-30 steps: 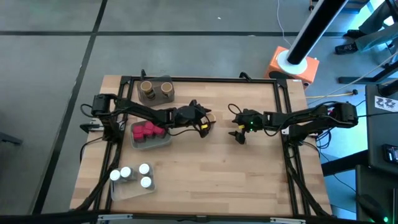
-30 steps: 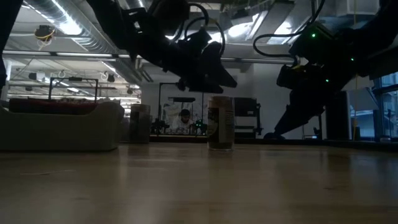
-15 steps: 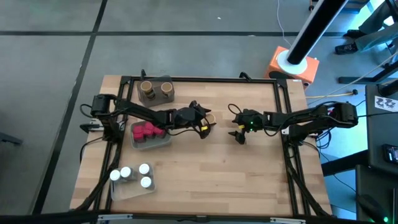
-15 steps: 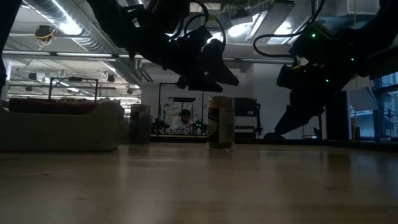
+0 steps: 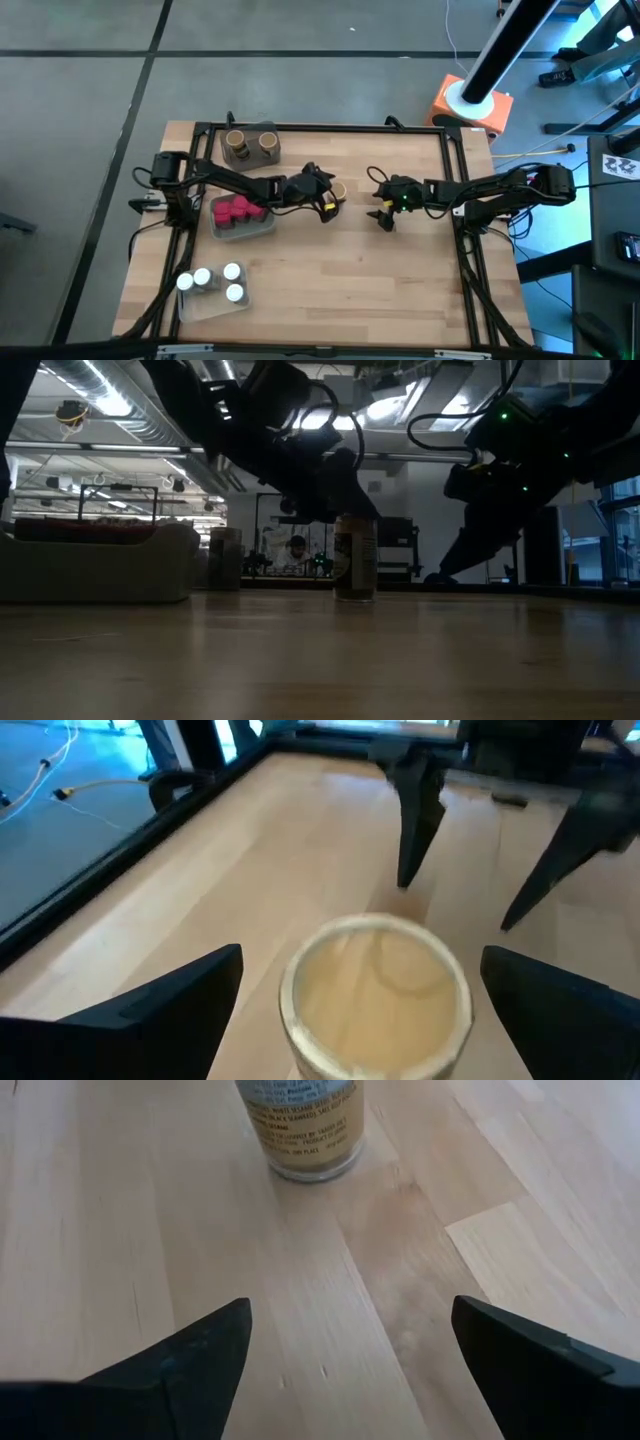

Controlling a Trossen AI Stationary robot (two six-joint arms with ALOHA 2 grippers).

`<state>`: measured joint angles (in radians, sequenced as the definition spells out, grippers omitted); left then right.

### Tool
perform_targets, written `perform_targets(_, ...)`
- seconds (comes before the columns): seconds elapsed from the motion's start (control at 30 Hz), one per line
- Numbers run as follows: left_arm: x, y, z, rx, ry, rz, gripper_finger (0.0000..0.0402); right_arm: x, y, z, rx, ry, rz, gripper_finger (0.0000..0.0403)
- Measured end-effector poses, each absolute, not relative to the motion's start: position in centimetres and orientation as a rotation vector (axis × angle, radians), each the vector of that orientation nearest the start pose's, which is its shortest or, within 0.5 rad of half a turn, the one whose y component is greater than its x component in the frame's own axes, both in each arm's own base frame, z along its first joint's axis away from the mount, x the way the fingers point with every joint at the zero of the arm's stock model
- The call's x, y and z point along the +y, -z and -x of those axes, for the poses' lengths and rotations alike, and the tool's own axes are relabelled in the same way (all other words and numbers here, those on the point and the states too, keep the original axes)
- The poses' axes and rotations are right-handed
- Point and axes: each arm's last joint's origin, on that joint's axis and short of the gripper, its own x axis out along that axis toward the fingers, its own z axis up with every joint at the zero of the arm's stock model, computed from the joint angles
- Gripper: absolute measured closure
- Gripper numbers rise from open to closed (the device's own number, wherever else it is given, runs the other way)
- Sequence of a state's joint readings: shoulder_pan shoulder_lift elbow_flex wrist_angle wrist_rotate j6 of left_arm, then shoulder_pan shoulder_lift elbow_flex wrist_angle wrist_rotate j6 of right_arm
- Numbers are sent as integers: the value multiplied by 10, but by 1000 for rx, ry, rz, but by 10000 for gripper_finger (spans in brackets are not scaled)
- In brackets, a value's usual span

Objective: Sort spices by type
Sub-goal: Put the gold seasoning bottle into the black transparent bin

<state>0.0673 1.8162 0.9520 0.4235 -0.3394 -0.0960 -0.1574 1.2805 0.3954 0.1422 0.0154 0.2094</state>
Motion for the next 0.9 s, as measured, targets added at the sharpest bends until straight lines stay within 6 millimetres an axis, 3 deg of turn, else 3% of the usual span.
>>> perform_targets(0.43, 32, -169, -373, 442, -414, 23, 3, -35, -141, -216, 700, 241, -254, 58)
perform_targets(0.6, 41, -169, -372, 439, -447, 69, 3, -35, -141, -216, 699, 241, -254, 58)
perform_targets(0.77, 50, -154, -374, 467, -441, 124, 3, -35, -141, -216, 698, 241, -254, 58)
perform_targets(0.9, 50, -158, -376, 424, -421, 130, 9, -35, -141, -216, 700, 241, -254, 58)
